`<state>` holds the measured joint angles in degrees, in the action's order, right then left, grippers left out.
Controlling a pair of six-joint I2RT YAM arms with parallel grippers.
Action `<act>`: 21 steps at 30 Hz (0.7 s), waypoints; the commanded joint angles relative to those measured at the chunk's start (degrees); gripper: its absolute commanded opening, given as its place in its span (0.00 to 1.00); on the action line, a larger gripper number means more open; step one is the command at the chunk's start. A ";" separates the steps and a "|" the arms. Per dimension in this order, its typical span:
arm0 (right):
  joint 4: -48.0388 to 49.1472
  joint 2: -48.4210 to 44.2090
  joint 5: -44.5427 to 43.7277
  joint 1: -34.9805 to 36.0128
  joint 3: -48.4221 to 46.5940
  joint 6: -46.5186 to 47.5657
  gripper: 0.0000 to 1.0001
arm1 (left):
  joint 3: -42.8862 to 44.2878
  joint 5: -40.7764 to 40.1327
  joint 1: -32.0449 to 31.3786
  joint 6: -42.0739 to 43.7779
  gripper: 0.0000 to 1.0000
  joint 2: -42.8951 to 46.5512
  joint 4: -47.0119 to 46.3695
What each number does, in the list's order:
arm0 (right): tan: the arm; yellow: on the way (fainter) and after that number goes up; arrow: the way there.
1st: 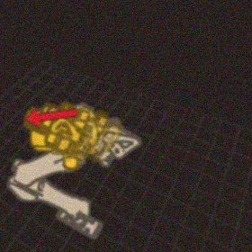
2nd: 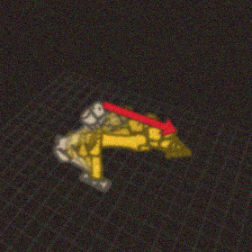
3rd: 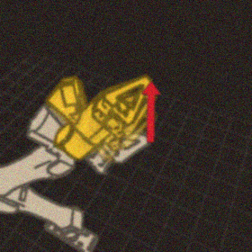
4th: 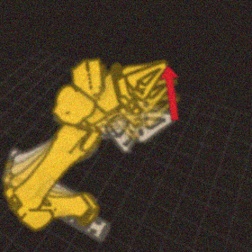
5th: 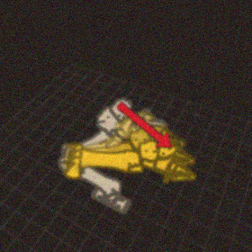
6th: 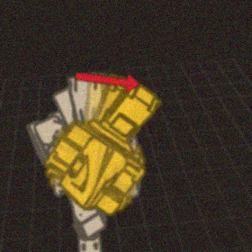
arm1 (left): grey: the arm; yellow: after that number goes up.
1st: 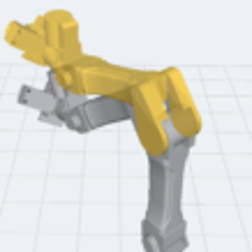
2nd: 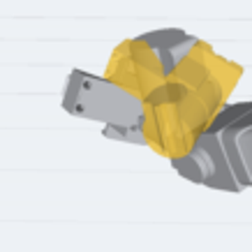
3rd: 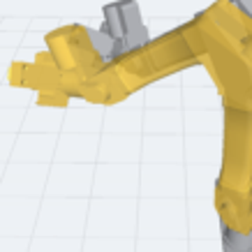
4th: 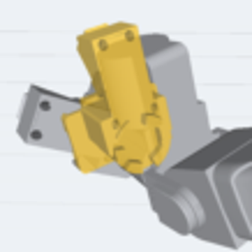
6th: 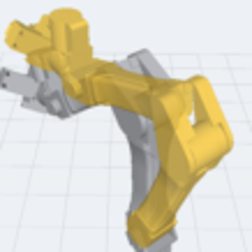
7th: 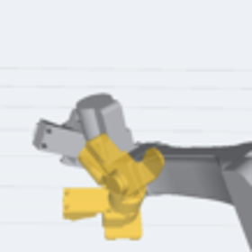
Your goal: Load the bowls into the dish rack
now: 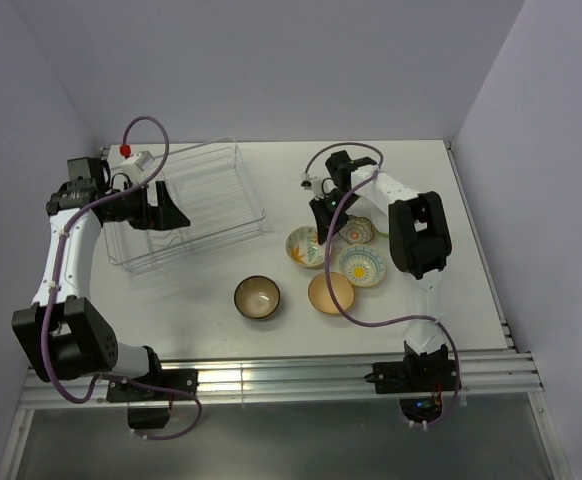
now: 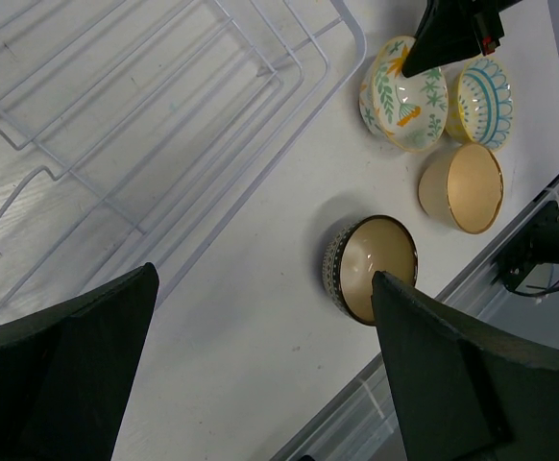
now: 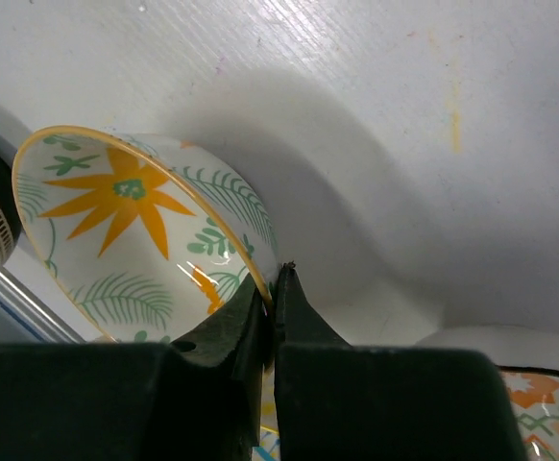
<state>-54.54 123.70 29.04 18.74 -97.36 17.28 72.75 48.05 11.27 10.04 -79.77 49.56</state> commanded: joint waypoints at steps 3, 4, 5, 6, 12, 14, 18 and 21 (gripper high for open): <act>-1.18 -4.07 10.48 -2.21 -1.34 -3.12 0.00 | 4.93 -0.33 -0.19 -3.09 0.99 1.28 -3.15; -1.00 -6.34 12.17 -2.91 -1.17 -3.65 0.00 | 5.99 -1.55 -0.19 -3.80 1.00 1.80 -3.76; -1.09 -7.50 13.84 -3.79 -1.25 -4.18 0.00 | 6.96 -2.17 -0.28 -5.54 0.99 2.16 -4.38; -1.26 -8.46 16.03 -4.67 -1.60 -4.97 0.00 | 8.79 -2.78 -0.28 -6.52 0.99 2.51 -6.04; 3.82 -15.67 26.50 -10.56 -2.75 -11.73 0.00 | 15.40 -3.84 -4.05 -9.51 0.99 3.21 -8.42; 6.90 -17.78 28.52 -11.27 -3.09 -13.93 0.00 | 16.36 -2.71 -4.94 -16.94 0.99 3.39 -11.93; 10.77 -20.07 30.90 -11.27 -4.06 -17.18 0.00 | 20.74 5.79 -5.03 -22.60 0.99 -0.54 -11.34; 13.49 -21.04 33.18 -11.18 -5.47 -21.14 0.00 | 28.04 8.54 -4.94 -22.26 0.99 -5.38 -5.36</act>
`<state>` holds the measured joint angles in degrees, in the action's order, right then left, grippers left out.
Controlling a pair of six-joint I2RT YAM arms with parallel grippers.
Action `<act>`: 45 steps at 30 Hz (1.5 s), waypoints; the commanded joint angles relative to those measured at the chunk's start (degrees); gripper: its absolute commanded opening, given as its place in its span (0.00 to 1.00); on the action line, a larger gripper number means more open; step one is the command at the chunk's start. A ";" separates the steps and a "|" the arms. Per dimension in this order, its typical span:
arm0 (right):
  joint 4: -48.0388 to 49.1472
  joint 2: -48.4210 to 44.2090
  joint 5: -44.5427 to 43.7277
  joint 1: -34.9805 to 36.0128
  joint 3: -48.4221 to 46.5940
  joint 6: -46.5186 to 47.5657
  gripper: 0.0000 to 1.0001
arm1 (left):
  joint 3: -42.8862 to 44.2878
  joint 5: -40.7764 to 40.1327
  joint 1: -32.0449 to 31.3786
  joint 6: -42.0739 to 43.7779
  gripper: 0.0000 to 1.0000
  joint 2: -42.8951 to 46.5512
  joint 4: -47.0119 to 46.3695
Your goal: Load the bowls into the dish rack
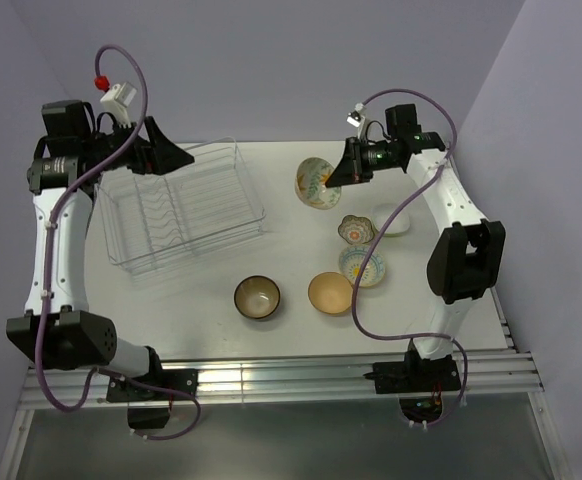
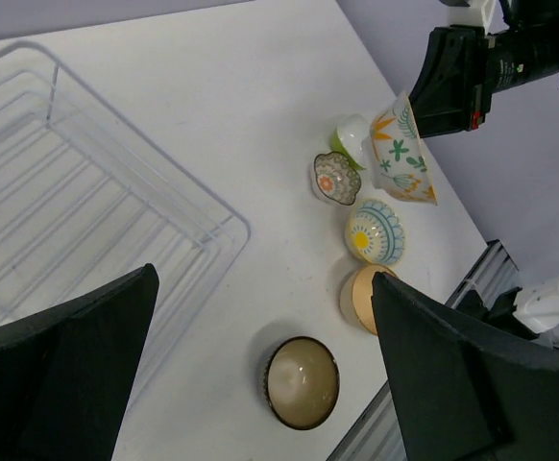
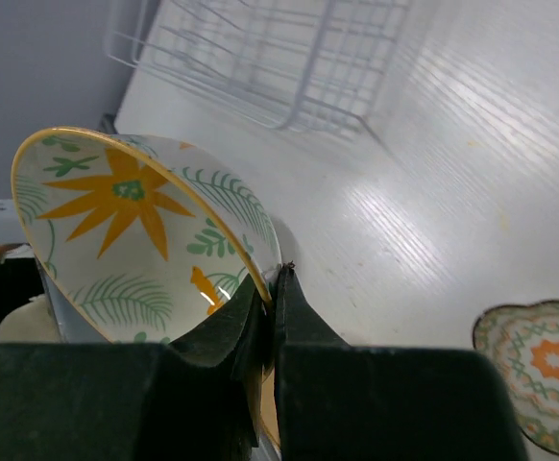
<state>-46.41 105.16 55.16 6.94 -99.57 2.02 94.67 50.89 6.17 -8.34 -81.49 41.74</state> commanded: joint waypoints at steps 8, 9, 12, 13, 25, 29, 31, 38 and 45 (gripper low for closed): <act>25.72 -3.29 17.00 2.37 -1.43 -24.21 0.00 | -1.94 5.80 -1.51 -23.11 0.99 0.01 -19.22; 29.24 -4.34 17.18 3.42 0.15 -26.43 0.00 | -1.86 5.27 -2.65 -24.00 0.99 0.11 -19.67; 33.67 -4.71 16.74 5.18 2.36 -28.04 0.00 | -2.82 3.43 -8.09 -27.16 0.99 0.37 -20.90; 32.19 -4.62 15.96 6.41 1.58 -27.60 0.00 | -3.44 2.12 -10.46 -27.87 0.99 0.72 -20.82; 39.73 -7.17 11.11 11.25 6.49 -34.54 0.00 | -12.66 -5.72 -22.08 -36.31 1.00 4.41 -30.65; 39.82 -6.82 11.20 11.69 6.84 -34.63 0.00 | -14.78 -6.33 -23.84 -38.33 1.00 4.24 -31.89; 39.82 -6.82 11.11 11.96 7.20 -34.45 0.00 | -16.09 -6.95 -24.72 -38.51 0.99 4.32 -32.07; 39.47 -6.81 10.33 13.45 7.55 -33.93 0.00 | -18.03 -7.39 -25.42 -40.79 0.99 4.41 -32.68; 38.77 -7.17 6.99 13.36 8.25 -33.84 0.00 | -18.73 -7.56 -25.42 -41.76 0.89 5.64 -33.04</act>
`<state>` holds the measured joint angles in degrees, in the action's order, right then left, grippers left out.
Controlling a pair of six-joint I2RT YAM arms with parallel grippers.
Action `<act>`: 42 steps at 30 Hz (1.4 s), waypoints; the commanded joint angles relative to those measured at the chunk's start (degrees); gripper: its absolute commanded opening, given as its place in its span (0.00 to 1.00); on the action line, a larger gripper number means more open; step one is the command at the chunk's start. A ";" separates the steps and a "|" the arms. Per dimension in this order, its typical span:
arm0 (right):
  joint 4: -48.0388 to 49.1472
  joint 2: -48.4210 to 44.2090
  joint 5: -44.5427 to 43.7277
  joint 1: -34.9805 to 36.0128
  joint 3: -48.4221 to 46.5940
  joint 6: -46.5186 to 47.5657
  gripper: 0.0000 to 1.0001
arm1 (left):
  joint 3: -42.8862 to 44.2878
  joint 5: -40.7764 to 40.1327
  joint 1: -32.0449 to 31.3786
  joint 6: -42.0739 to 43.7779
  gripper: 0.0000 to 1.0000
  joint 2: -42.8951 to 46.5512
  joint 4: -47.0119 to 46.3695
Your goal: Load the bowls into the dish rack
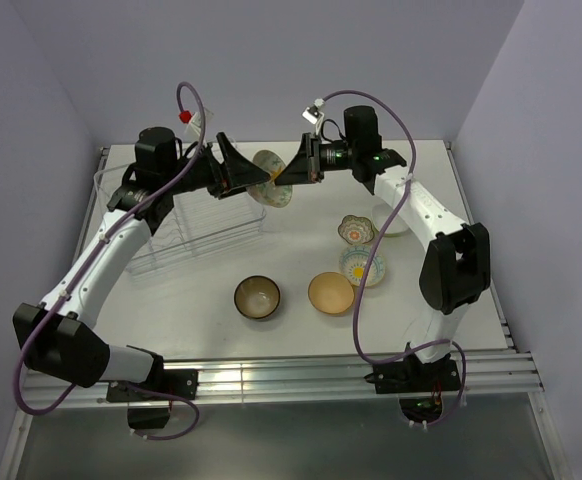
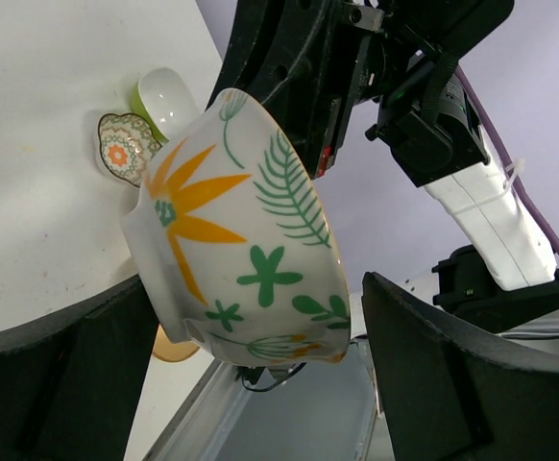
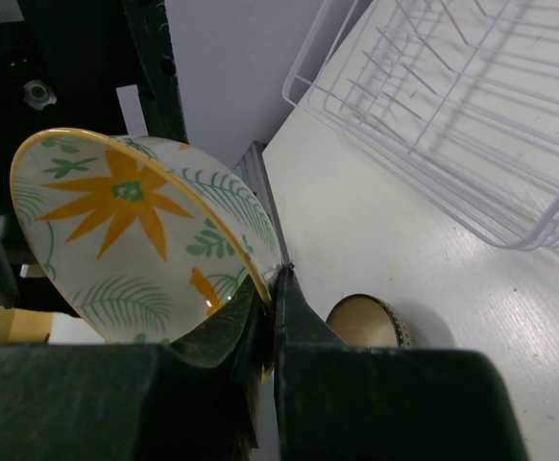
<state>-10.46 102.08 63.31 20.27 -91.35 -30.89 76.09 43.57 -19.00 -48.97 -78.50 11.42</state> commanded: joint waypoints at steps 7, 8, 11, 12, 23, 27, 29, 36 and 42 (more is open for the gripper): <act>1.58 -3.73 -2.84 0.03 -0.14 -0.39 0.00 | -0.33 -0.42 -0.24 -0.16 0.82 3.79 -1.14; 1.67 -3.56 -2.84 0.12 -0.14 -0.48 0.00 | -0.33 -0.33 -0.24 -0.07 0.82 3.79 -1.05; 0.97 -3.38 -3.01 0.12 -0.32 0.04 0.00 | -0.42 -0.24 -0.24 0.28 0.77 3.62 -0.61; 0.88 -3.47 -3.02 0.12 -0.23 0.05 0.00 | -0.51 -0.07 -0.24 0.37 0.76 3.62 -0.52; 0.00 -3.21 -3.28 0.56 -0.23 1.01 0.00 | -2.18 1.95 -0.24 -0.86 0.47 3.79 -2.80; -1.40 -2.68 -3.45 0.91 -0.58 1.98 0.02 | -2.88 1.69 -0.24 -0.60 0.19 4.06 -2.98; -2.11 -2.24 -3.37 1.00 -1.02 2.42 0.07 | -2.97 1.17 0.02 -0.16 0.00 4.23 -2.37; -2.64 -1.36 -3.19 1.17 -1.02 1.89 0.39 | -3.76 1.17 2.04 -1.92 0.00 4.14 -2.63; -2.29 -1.19 -3.54 1.17 -1.02 1.54 0.53 | -4.99 1.25 3.80 -2.71 0.00 4.32 -2.63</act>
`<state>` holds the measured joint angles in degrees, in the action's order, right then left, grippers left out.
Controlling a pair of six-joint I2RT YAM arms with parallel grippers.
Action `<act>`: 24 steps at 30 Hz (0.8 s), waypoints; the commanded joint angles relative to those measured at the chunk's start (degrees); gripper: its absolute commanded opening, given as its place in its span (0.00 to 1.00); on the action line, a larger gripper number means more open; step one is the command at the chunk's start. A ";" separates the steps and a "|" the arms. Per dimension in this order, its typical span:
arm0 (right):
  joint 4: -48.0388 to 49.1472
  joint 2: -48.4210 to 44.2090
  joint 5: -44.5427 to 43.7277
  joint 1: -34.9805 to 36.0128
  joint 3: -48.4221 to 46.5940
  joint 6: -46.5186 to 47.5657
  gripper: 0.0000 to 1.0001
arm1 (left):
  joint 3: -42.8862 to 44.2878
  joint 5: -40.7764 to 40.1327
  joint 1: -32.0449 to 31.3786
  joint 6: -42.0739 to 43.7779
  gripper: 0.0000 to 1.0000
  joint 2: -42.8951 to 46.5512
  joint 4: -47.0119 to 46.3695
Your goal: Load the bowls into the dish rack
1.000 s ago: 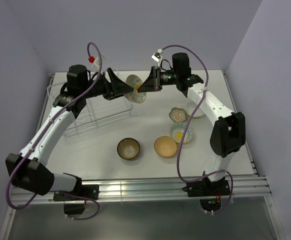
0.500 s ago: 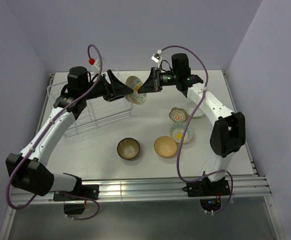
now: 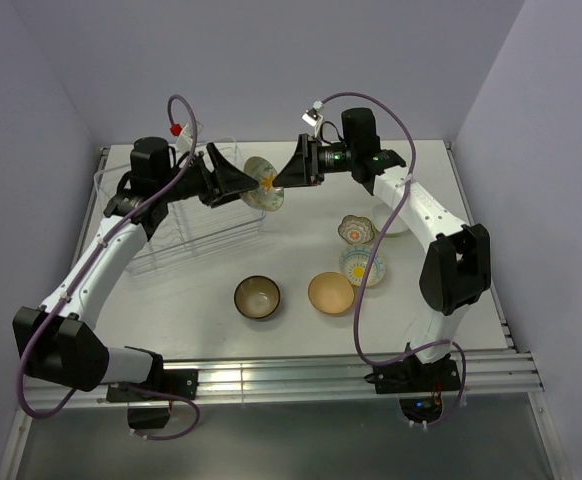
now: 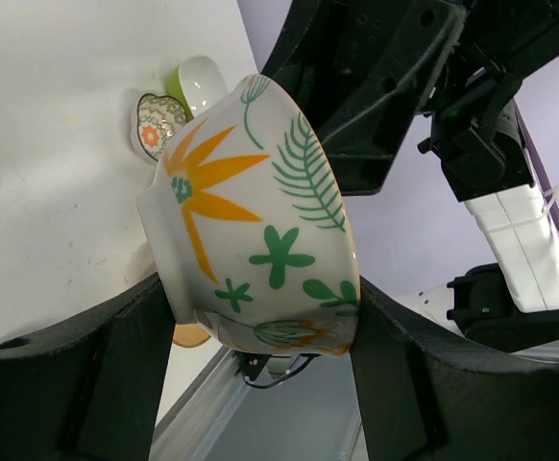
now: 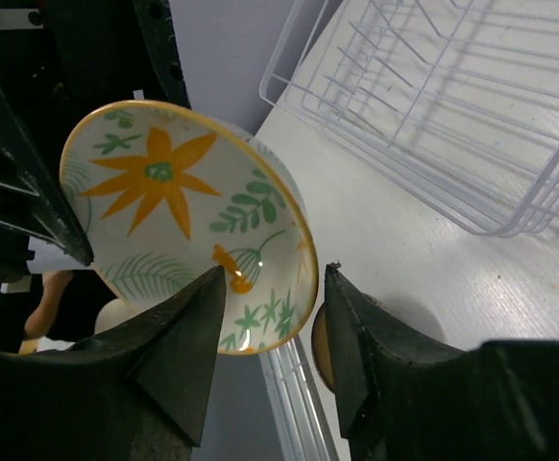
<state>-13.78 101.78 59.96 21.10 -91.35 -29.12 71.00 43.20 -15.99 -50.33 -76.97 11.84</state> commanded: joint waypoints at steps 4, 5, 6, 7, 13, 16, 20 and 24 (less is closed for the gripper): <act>0.51 -0.70 -0.37 0.52 -1.37 -0.06 0.63 | -0.60 1.54 1.66 -1.44 0.00 3.05 -2.78; -0.01 -0.70 -0.55 0.61 -1.63 0.29 0.67 | -0.60 1.28 2.36 -1.09 0.00 2.97 -2.00; -0.28 -0.70 -0.64 0.61 -1.81 0.47 0.68 | -0.60 1.10 2.71 -1.00 0.00 2.97 -1.56; -0.80 -0.96 -0.99 0.52 -1.99 0.82 0.72 | -0.60 1.10 3.24 -0.65 0.00 2.97 -1.03; -3.62 -1.93 -2.31 0.52 -2.86 3.46 0.86 | 1.15 0.75 9.83 4.17 0.00 1.74 6.69; -5.81 -2.11 -3.10 0.43 -3.57 4.95 0.88 | 2.82 0.31 13.69 9.44 0.00 0.86 12.06; -10.47 -2.46 -3.71 0.17 -5.41 8.63 0.88 | 8.78 -2.41 19.66 16.81 0.00 -1.07 21.89; -16.70 -3.60 -6.00 -0.01 -6.39 13.03 0.88 | 13.80 -9.00 23.63 25.87 0.00 -2.22 31.13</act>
<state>-25.39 101.69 55.66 21.12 -94.89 -21.02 78.89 38.61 5.19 -34.06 -79.79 35.79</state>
